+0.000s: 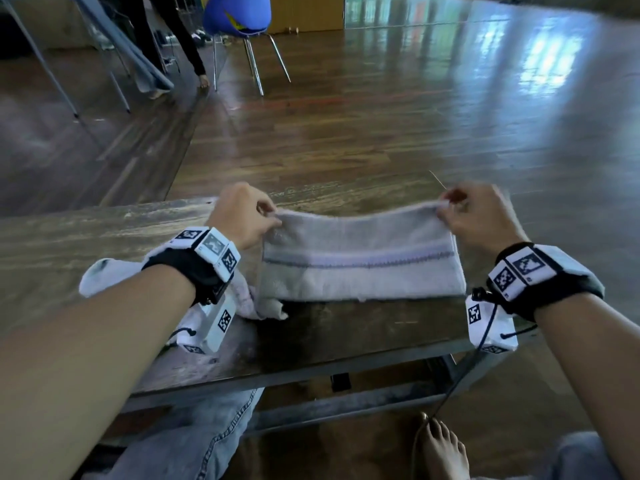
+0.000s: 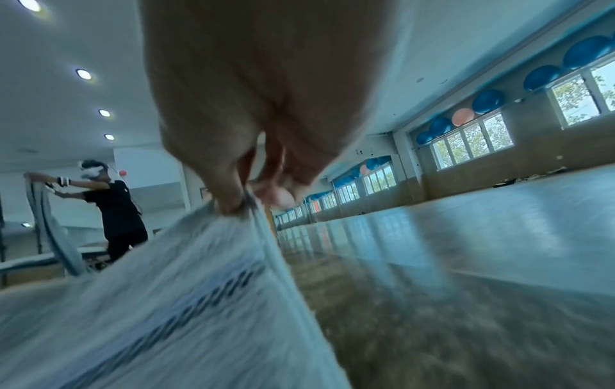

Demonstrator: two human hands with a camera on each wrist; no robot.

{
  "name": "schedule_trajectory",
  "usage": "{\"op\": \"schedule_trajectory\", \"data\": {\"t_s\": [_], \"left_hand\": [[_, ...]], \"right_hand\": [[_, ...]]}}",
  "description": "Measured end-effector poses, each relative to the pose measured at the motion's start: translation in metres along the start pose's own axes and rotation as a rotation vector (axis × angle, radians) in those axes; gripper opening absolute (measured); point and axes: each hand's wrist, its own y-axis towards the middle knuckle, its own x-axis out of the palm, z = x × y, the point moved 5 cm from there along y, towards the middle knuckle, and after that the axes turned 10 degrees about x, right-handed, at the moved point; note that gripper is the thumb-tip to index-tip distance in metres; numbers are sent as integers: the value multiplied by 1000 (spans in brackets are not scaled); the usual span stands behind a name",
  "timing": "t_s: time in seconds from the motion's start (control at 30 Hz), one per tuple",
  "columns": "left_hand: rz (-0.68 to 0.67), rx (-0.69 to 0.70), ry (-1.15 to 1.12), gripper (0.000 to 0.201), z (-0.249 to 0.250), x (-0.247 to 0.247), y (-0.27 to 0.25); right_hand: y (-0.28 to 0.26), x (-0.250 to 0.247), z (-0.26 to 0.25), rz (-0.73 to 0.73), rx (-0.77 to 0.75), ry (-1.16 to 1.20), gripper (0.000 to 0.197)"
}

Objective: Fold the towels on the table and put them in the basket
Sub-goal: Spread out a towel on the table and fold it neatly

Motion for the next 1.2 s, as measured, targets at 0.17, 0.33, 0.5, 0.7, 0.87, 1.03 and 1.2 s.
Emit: {"op": "schedule_trajectory", "data": {"t_s": [0.17,0.33,0.5,0.7,0.87,1.03,1.2], "left_hand": [[295,152,-84,25,28,-47,-3],[126,96,-53,11,25,-23,-33],[-221,-230,-172,33,0,37,-68],[17,-474,-133,25,-16,51,-83],[-31,-494,-98,34,-13,52,-80],[110,-529,-140,40,-16,38,-75],[64,-545,-103,18,-17,35,-78]], "right_hand": [[-7,-45,-14,337,-204,350,12],[-22,-26,20,47,-204,244,22],[-41,10,58,-306,4,-58,19],[-46,28,63,-430,138,-229,35],[-47,24,59,-407,141,-195,32],[-46,6,52,-319,164,-131,29],[-50,1,52,-397,163,-77,34]]}}
